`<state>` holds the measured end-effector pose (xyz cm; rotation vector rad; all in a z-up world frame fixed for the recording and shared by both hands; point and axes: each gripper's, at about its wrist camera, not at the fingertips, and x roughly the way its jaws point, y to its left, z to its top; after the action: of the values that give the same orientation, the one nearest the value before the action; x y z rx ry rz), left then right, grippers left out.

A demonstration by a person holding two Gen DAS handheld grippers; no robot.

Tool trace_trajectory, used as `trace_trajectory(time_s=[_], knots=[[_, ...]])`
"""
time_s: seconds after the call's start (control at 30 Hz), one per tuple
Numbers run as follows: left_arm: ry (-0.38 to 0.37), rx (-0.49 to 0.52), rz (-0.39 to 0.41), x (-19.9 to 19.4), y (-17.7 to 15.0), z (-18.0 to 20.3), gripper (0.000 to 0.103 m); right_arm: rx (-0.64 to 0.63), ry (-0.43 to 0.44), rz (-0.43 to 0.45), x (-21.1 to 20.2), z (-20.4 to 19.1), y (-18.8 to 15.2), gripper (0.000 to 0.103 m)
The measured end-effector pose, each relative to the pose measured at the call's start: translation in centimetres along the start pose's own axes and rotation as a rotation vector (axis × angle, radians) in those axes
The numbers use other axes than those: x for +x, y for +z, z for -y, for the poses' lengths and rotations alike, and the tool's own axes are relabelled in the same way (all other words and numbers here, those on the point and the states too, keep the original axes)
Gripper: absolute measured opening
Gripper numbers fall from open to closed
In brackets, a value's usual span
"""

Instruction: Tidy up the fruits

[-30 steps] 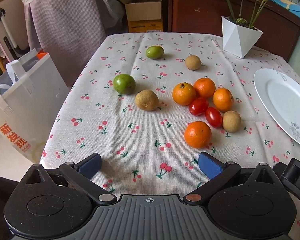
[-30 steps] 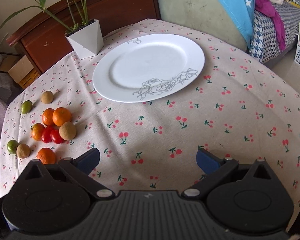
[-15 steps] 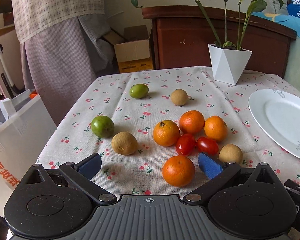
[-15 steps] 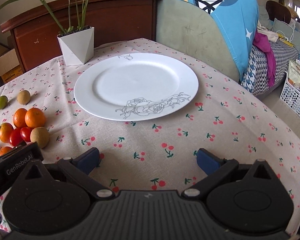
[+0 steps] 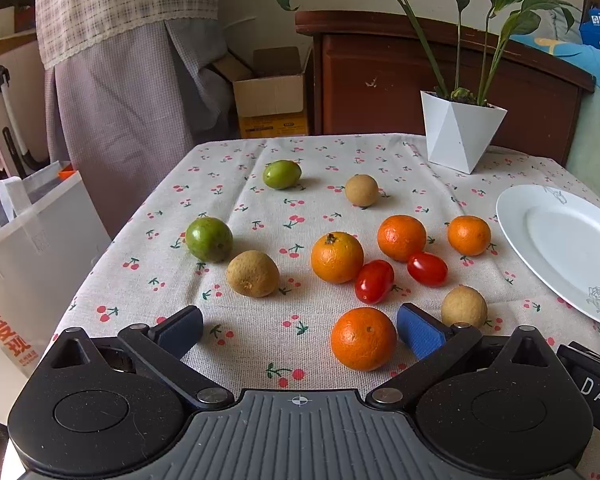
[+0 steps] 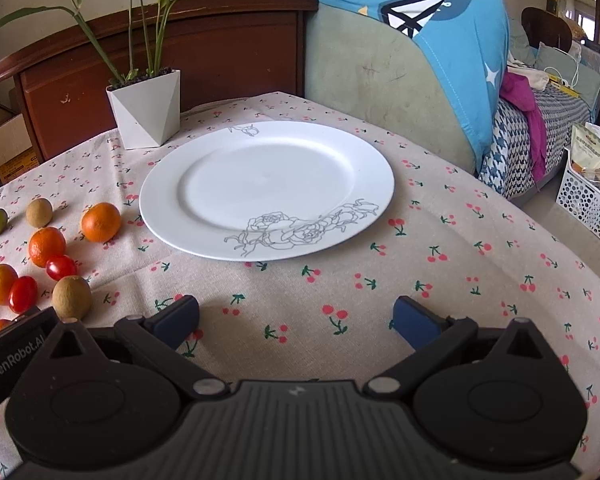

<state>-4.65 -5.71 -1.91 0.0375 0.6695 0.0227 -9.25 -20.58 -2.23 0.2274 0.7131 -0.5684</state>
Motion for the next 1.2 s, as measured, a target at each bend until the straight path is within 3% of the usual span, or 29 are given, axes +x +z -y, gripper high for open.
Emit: trace_trajectory(time_s=[0.33,0.5,0.93,1.07,1.2], knots=[[0.007,-0.012,-0.003,0.2,0.1,0.0,0.103,0.0,-0.002,-0.017,-0.1,0.0,0.2,0.102],[0.1,-0.081,-0.01,1.1,0.9,1.4,0.103,0.002,-0.017,-0.004,-0.1,-0.4,0.1,0.102],[0.105,-0.088,-0.01,1.4,1.1,1.7,0.103,0.022,-0.019,0.021,0.0,-0.4,0.0,0.102],[0.104,-0.09,-0.01,1.4,1.1,1.7,0.103,-0.047,0.063,-0.072,-0.5,0.2,0.6,0.102],[0.105,-0.089,-0.009,1.4,1.1,1.7,0.103,-0.06,0.038,-0.107,-2.0,1.3,0.5,0.102]])
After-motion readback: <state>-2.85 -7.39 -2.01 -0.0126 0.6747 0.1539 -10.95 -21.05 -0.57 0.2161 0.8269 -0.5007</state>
